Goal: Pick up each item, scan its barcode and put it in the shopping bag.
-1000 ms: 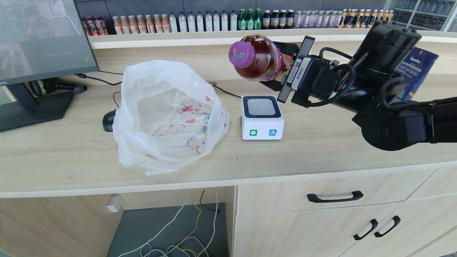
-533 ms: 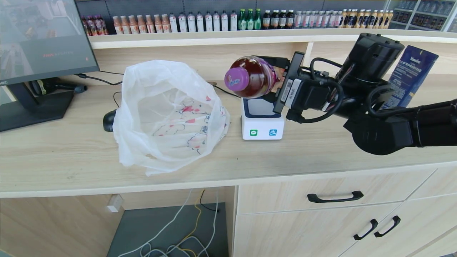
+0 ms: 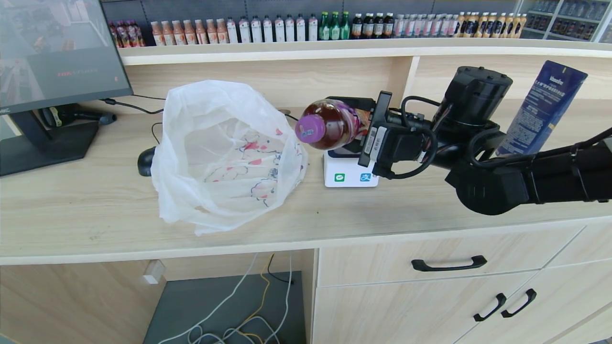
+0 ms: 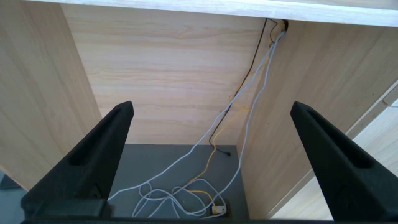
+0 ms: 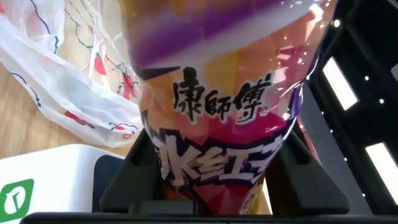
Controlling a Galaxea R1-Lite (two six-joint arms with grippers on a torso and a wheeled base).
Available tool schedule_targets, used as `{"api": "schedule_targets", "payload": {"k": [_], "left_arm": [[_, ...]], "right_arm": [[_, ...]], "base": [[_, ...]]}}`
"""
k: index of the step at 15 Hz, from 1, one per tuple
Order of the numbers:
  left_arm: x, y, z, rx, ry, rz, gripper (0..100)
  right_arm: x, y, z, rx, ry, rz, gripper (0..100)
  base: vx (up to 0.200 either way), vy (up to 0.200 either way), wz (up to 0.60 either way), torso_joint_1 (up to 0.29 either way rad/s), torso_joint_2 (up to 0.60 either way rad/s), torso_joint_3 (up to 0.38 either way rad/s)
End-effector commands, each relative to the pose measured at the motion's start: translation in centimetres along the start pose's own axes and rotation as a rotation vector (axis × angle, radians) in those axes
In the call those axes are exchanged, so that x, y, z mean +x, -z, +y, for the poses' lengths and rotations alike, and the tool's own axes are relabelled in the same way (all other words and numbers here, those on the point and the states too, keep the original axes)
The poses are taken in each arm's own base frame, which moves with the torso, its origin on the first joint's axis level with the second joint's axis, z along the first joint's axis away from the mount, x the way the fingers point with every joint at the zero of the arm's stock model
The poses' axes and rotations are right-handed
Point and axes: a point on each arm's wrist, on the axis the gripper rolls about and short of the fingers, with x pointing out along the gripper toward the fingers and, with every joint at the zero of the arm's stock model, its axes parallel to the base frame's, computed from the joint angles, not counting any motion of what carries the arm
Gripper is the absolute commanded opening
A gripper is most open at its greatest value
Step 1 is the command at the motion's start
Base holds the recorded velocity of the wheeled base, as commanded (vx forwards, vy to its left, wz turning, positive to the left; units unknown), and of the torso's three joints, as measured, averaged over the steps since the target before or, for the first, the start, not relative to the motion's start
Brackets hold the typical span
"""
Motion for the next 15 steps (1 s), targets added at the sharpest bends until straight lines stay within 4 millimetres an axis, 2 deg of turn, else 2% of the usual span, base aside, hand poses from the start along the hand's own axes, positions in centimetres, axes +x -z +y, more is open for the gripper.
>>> {"api": "schedule_targets", "payload": {"k": [1,7,15], "left_arm": [[0.0,0.0,0.0,-0.001,-0.001,0.0,100],[0.0,0.0,0.0,-0.001,-0.001,0.0,100],[0.0,0.0,0.0,-0.001,0.0,0.0,100]], "right_arm": [[0.0,0.1,0.2,0.004,-0.004,0.001,0],[-0.1,0.0,1.7,0.014,-0.042,0.007,0],[0.0,-0.2,1.4,0.01,-0.033,0.006,0]], "base": [[0.0,0.0,0.0,0.0,0.0,0.0],[0.0,0.0,0.0,0.0,0.0,0.0],[0.0,0.0,0.0,0.0,0.0,0.0]]}}
